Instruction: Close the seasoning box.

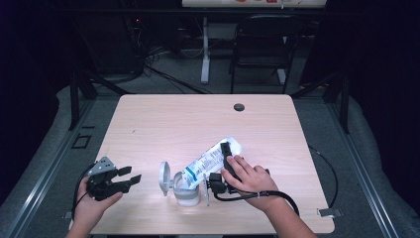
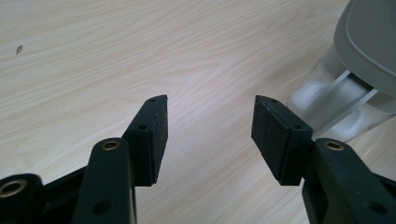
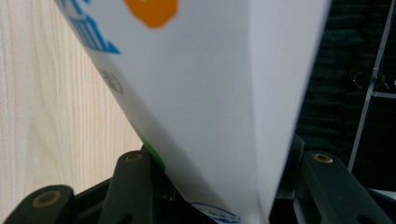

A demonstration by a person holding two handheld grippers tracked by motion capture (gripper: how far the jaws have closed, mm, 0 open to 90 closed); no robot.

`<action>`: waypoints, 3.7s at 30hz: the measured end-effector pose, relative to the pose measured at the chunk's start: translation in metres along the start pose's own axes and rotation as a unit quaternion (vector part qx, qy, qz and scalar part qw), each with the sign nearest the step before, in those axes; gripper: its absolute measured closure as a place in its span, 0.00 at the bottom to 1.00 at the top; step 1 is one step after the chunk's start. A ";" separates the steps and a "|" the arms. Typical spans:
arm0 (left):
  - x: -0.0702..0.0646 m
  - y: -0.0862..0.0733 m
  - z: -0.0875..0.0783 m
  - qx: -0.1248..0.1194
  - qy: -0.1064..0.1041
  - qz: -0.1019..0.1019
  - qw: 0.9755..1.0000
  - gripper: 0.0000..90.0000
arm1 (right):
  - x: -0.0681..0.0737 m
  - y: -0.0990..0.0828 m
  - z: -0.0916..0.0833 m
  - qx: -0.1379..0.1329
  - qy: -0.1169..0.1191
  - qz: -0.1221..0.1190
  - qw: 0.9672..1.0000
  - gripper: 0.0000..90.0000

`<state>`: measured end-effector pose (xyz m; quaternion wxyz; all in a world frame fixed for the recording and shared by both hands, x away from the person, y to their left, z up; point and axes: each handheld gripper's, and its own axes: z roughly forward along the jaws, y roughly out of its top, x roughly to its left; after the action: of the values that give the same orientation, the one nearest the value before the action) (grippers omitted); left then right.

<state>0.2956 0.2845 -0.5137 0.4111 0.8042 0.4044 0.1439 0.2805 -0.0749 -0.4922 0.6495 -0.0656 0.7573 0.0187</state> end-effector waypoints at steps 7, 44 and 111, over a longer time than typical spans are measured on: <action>0.000 0.000 0.000 0.000 0.000 0.000 1.000 0.52 | 0.000 0.000 0.000 -0.002 -0.002 0.005 1.000 0.61; 0.000 0.000 0.000 0.000 0.000 -0.001 1.000 0.52 | 0.002 0.004 -0.007 -0.015 -0.005 -0.002 1.000 0.66; 0.000 0.000 0.000 0.000 0.001 0.000 1.000 0.52 | 0.002 0.005 -0.008 -0.032 -0.010 0.002 0.999 0.73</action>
<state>0.2956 0.2850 -0.5137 0.4112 0.8037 0.4050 0.1445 0.2720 -0.0707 -0.4931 0.6549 -0.0841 0.7497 0.0449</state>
